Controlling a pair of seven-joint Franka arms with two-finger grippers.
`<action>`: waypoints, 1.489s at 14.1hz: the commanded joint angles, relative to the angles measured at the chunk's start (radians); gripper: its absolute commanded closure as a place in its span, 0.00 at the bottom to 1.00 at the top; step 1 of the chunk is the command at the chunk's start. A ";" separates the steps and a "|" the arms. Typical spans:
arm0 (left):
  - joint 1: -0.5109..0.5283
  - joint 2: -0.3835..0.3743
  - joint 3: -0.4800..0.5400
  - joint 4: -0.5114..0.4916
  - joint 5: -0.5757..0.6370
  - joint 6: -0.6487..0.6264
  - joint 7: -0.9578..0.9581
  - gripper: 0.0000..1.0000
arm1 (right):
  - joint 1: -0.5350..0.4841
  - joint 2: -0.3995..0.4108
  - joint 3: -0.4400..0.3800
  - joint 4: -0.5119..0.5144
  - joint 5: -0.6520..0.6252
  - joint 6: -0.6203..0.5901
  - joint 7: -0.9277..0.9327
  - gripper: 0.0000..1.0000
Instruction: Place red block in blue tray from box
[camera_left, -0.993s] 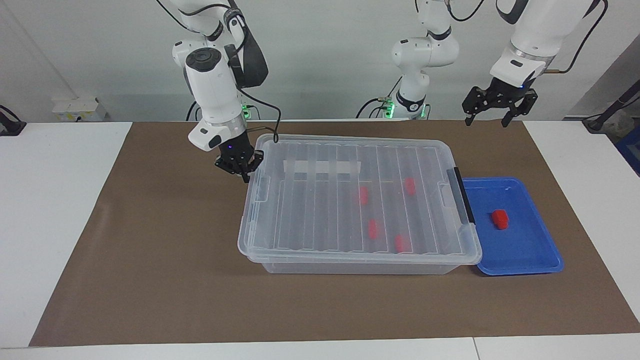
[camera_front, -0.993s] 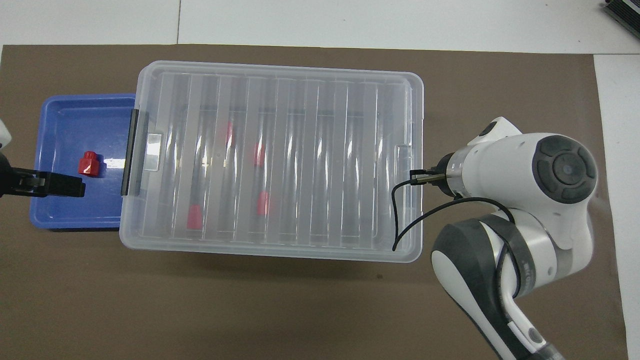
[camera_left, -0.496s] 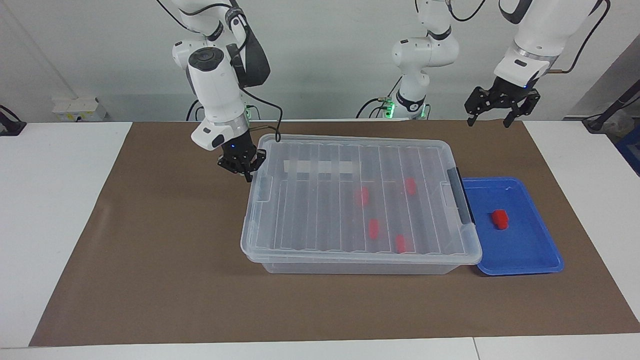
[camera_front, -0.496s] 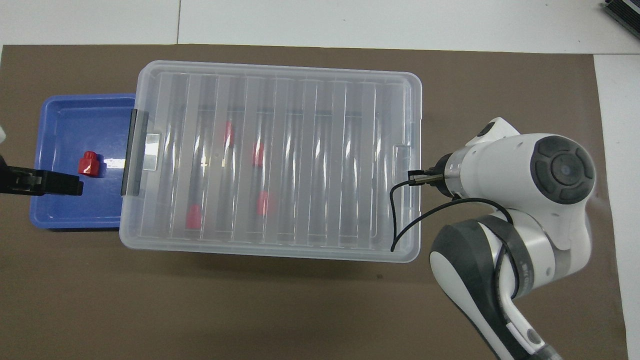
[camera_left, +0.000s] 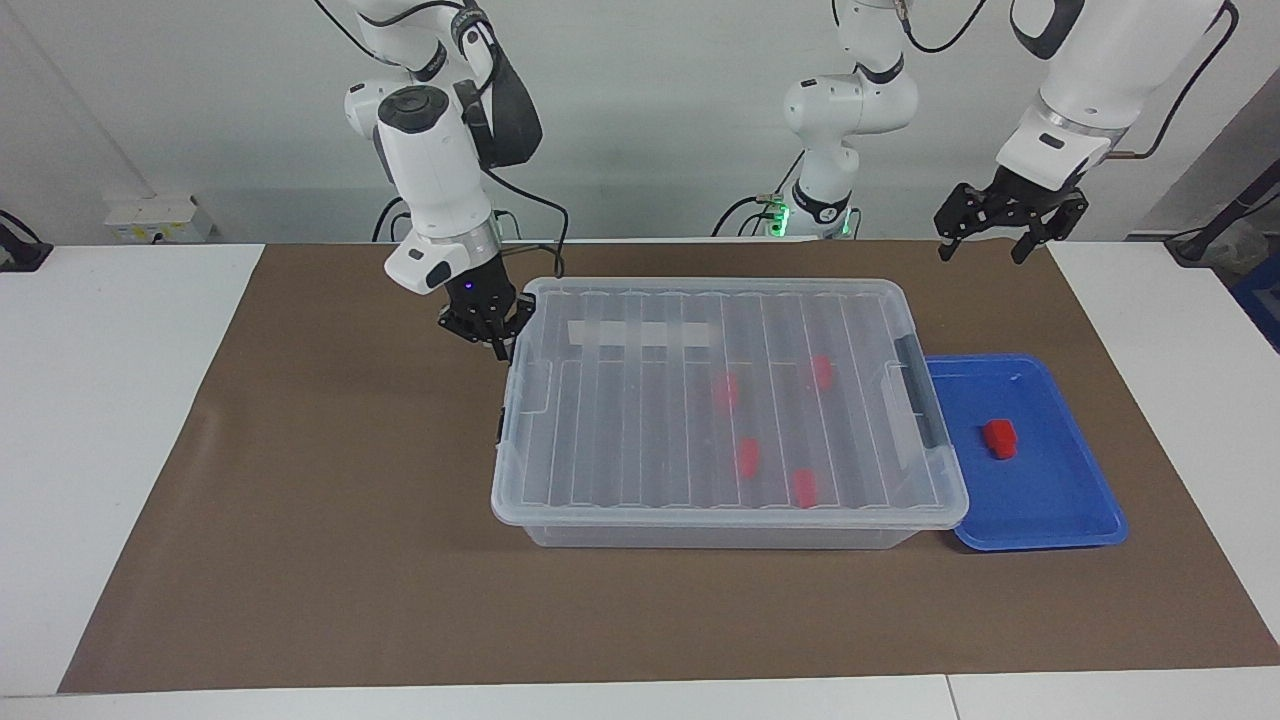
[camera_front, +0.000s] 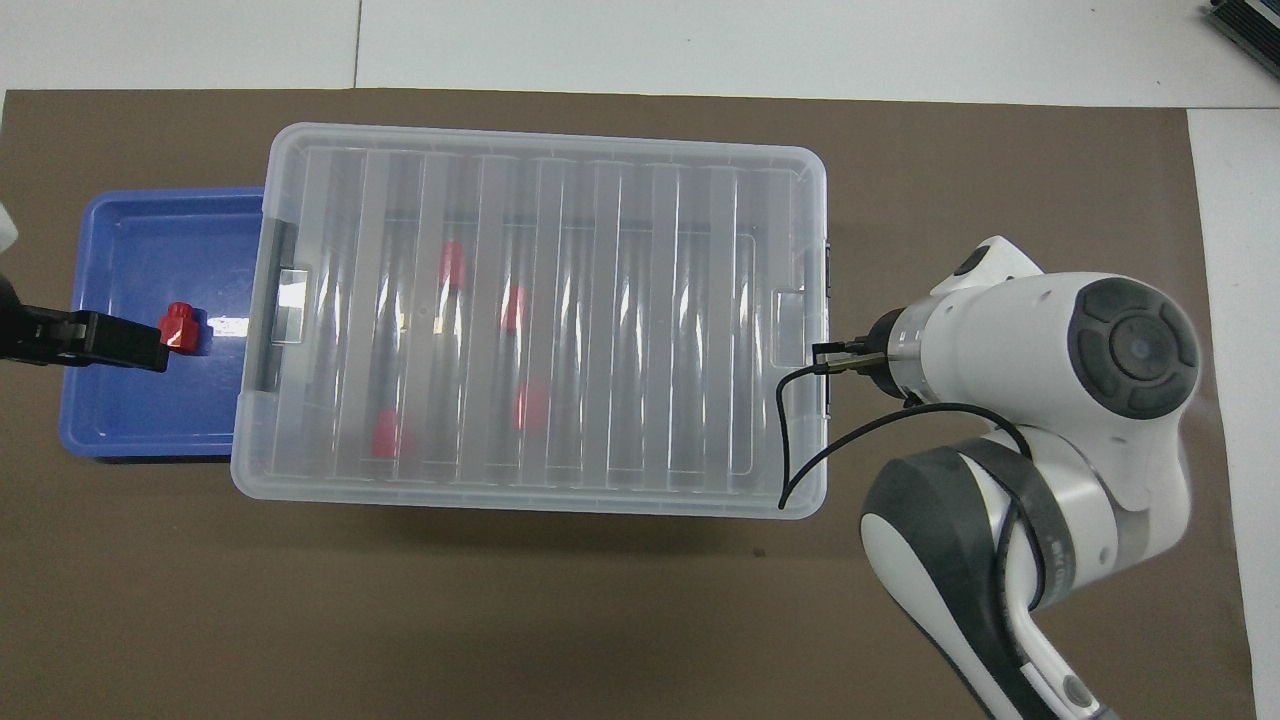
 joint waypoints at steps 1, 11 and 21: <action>0.002 0.079 -0.002 0.108 -0.002 -0.078 -0.006 0.00 | -0.051 -0.065 0.001 -0.018 0.014 -0.076 -0.004 1.00; 0.007 0.035 -0.002 0.054 0.006 -0.072 -0.012 0.00 | -0.241 -0.112 -0.005 0.076 -0.003 -0.242 0.049 0.00; 0.007 0.030 -0.002 0.054 0.006 -0.070 -0.012 0.00 | -0.297 0.018 -0.001 0.481 -0.138 -0.591 0.037 0.00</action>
